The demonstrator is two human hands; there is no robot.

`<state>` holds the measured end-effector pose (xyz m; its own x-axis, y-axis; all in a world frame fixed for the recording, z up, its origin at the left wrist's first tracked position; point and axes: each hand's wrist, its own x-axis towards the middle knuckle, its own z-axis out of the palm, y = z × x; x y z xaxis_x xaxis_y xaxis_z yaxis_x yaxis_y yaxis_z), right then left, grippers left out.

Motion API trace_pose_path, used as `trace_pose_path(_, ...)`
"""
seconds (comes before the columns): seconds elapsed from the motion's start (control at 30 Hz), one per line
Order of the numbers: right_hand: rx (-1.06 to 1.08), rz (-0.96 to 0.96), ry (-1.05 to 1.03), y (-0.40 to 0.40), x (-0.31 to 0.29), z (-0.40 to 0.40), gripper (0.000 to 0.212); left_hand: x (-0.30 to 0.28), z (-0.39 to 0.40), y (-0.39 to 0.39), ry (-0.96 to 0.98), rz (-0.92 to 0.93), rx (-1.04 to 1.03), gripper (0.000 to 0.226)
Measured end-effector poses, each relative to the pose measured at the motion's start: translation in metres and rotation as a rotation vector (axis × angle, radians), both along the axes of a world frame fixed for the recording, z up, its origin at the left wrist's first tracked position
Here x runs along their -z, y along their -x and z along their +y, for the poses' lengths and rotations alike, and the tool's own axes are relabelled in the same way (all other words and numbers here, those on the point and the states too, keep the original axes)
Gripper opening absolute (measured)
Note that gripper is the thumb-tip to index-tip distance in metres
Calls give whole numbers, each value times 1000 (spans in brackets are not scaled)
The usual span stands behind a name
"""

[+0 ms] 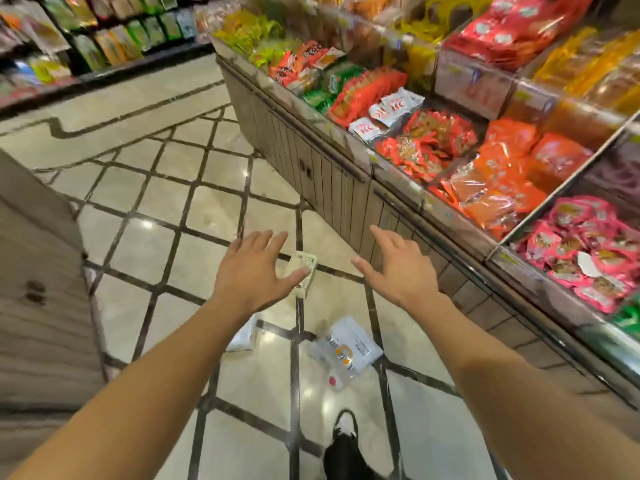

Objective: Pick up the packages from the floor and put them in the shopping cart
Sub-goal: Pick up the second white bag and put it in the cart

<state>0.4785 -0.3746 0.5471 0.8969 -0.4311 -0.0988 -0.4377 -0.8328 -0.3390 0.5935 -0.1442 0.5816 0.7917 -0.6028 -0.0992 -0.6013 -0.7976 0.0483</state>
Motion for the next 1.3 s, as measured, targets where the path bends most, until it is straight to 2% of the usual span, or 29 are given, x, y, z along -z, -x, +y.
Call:
trace_pose_path(0.2,99,43,-108,-26,100,-22,78,70,-52,-38,-75,70,68,88)
trace_pose_path(0.33,170,94,-136,-35,187,-34,78,153,-84,-60,-159,102,173,104)
trace_pose_path(0.4,243,114,-179,-34,246,-39,78,218,-96,-69,-187,154,194,101)
trace_pose_path(0.53,404,195,-271,-21,368,-33,77,355,-112,-74,-267,279,222,79)
trace_pose_path(0.7,507,313,-366,-4,544,-9,78,541,-122,-78,-349,358,302,94)
trace_pose_path(0.9,676,444,-451,7,712,9,93,720,-125,-102,-440,334,464,91)
trace_pose_path(1.03,904,338,-455,7,786,14,116,801,-134,-118,-421,295,436,109)
trace_pose_path(1.1,990,267,-567,6,811,16,125,829,-141,-125,-374,349,352,119)
trace_pose_path(1.2,1114,57,-836,4,834,23,119,855,-143,-132,-248,614,189,118)
trace_pose_path(1.3,1208,-137,-955,2,846,29,108,865,-137,-132,-70,830,78,99)
